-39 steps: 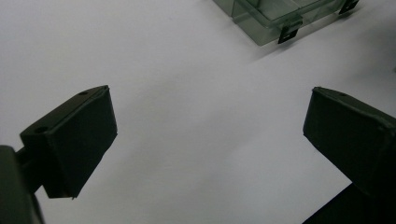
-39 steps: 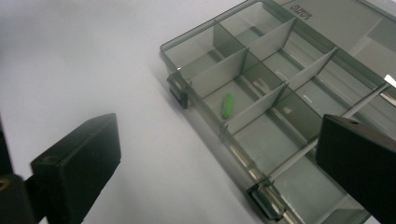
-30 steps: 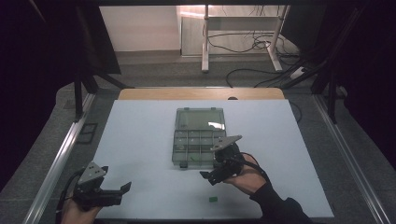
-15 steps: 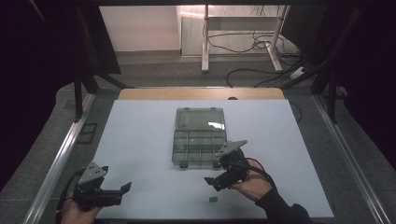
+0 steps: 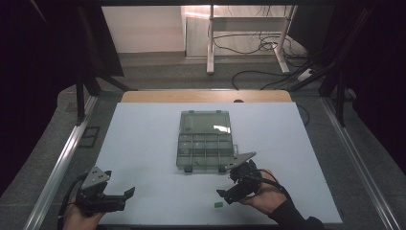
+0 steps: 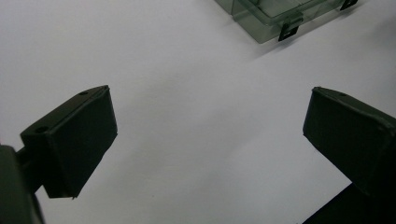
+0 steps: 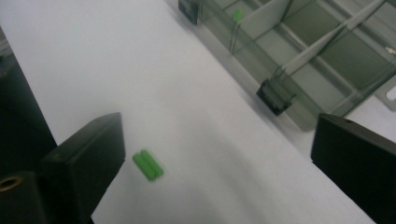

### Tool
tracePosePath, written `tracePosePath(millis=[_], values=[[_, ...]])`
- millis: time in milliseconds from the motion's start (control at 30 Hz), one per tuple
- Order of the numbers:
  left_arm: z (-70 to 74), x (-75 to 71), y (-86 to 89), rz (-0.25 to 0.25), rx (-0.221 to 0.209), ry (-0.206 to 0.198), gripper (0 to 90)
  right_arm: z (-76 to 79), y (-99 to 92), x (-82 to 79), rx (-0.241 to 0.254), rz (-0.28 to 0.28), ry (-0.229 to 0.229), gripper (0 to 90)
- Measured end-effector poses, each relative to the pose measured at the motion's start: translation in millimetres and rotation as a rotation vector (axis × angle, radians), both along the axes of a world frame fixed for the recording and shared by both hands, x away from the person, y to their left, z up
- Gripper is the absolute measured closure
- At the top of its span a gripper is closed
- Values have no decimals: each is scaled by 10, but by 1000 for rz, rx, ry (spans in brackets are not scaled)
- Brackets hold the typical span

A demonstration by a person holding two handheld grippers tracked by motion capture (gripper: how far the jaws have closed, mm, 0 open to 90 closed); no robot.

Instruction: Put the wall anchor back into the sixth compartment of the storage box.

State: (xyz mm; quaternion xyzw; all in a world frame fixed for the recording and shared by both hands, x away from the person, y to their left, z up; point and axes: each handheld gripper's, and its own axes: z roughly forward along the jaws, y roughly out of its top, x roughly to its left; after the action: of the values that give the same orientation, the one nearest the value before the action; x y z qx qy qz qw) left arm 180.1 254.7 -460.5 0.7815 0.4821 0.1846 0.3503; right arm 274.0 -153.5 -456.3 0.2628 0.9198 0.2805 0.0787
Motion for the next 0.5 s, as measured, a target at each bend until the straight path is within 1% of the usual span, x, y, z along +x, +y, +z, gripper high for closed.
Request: tracePosePath(millis=[133, 167, 200, 233, 267, 333, 400, 433, 467, 500], values=[[1, 1, -2, 0, 1, 1, 34, -42, -62, -49, 4, -6, -5, 141], [1, 1, -2, 1, 1, 1, 34, -55, -69, -57, -4, -9, -4, 162], [1, 1, -2, 1, 1, 1, 34, -55, -69, -57, -4, -9, -4, 162], [0, 2, -3, 0, 1, 2, 34, -83, -74, -73, -21, -2, -13, 197], [0, 2, -3, 0, 1, 2, 34, -95, -72, -83, -31, -1, -21, 213], [0, 2, -5, 0, 2, 1, 34, -107, -69, -93, -37, 2, -21, 223], [-1, 3, -6, -1, 4, 1, 34, -144, -58, -114, -38, 13, -8, 248], [-2, 7, -6, 0, 3, 4, 34, -198, -25, -140, -52, 24, 7, 263], [-2, 7, -6, 0, 3, 4, 34, -198, -25, -140, -52, 24, 7, 263], [-3, 7, -7, -1, 3, 4, 34, -222, 1, -149, -60, 31, 16, 288]])
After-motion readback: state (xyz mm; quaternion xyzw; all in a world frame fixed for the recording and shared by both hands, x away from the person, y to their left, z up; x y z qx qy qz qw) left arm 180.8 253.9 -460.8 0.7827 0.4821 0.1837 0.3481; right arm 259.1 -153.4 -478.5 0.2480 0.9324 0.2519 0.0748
